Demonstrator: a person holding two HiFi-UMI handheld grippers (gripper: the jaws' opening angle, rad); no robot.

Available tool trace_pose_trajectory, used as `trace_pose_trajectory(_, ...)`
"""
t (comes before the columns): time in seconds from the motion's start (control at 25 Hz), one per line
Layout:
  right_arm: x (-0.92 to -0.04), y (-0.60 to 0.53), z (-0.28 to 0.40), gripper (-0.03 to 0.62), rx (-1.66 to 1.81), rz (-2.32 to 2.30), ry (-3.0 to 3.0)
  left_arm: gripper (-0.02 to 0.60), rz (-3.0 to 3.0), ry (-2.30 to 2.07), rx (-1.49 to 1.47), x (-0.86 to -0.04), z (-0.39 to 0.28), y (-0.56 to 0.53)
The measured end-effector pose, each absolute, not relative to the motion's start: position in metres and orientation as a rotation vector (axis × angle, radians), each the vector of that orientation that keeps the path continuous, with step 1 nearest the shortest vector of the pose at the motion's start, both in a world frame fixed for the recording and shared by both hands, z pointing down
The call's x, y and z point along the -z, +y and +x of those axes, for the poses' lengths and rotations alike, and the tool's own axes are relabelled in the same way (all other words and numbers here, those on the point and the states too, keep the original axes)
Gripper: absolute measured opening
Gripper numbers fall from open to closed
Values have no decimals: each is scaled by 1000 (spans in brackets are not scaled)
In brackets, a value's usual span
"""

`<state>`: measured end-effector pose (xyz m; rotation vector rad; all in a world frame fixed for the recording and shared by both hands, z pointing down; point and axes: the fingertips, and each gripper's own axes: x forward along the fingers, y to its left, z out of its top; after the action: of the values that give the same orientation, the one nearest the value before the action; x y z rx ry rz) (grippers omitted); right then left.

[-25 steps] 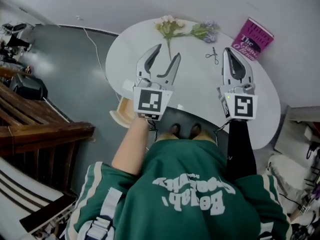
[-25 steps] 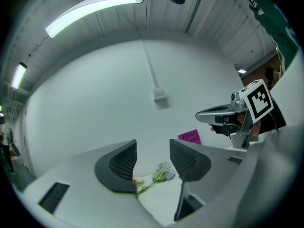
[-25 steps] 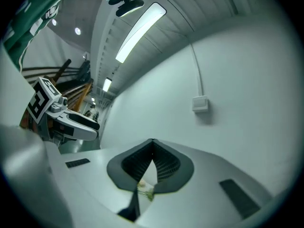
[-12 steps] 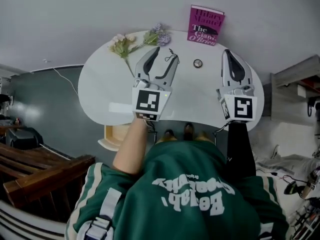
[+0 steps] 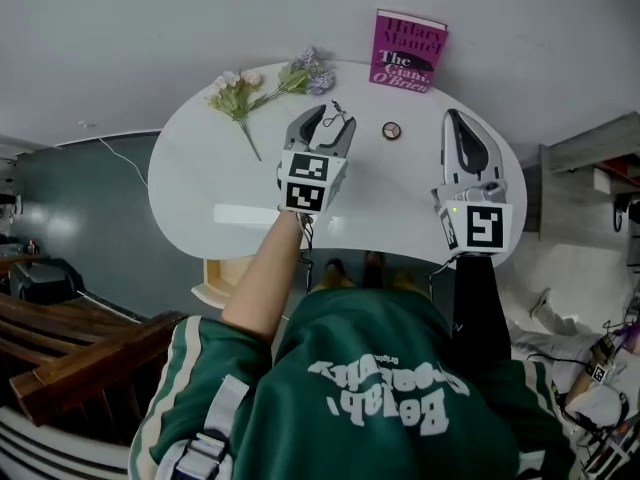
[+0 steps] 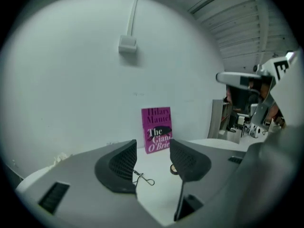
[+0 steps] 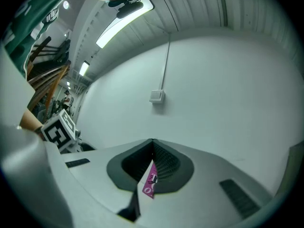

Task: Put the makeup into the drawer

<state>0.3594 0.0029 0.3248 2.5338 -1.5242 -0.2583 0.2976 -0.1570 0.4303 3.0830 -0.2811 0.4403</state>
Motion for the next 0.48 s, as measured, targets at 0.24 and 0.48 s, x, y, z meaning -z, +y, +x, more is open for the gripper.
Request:
trace_pose_trajectory(0.24, -345, 8, 374, 9, 179, 2512, -1496, 238, 2900, -331, -705, -537, 332, -199)
trace_pose_trajectory(0.48, -365, 21, 392, 9, 96, 2506, -1441, 238, 2778, -382, -877, -596, 361, -232)
